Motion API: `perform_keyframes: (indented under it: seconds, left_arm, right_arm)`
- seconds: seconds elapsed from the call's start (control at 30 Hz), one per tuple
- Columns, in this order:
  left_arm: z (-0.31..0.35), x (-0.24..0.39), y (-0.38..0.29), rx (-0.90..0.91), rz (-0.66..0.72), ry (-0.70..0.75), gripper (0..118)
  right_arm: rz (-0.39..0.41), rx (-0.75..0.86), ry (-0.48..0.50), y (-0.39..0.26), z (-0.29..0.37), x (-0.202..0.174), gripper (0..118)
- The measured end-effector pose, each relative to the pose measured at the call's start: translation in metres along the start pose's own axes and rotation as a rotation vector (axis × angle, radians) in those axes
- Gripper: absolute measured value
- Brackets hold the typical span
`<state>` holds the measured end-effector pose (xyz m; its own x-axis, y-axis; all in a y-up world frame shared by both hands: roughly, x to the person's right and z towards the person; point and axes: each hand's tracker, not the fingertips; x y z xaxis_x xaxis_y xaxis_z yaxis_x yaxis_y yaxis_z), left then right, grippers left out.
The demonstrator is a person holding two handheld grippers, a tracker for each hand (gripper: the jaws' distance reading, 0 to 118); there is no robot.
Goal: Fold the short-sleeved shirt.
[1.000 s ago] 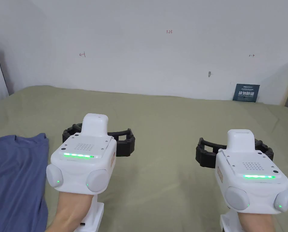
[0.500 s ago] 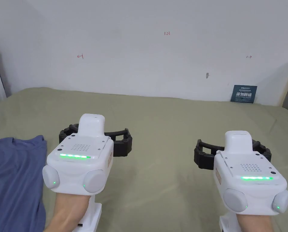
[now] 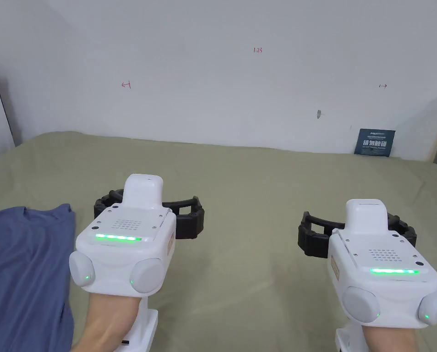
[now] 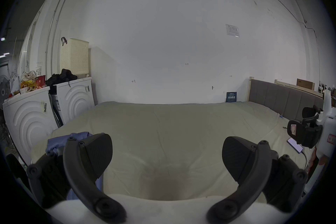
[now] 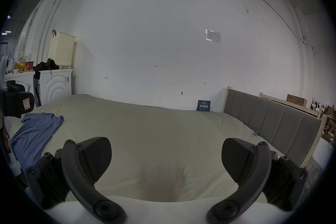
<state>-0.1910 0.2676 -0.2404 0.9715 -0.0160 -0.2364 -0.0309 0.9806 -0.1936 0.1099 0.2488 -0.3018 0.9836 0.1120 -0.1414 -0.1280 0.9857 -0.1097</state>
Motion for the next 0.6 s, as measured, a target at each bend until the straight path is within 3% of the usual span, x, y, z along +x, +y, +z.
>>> perform_keyframes:
  seconds: [0.6]
  left_arm:
    - [0.0008, -0.0007, -0.0036, -0.015, 0.005, 0.0, 118]
  right_arm:
    - [-0.041, 0.006, 0.0, -0.0008, -0.0006, 0.0037, 118]
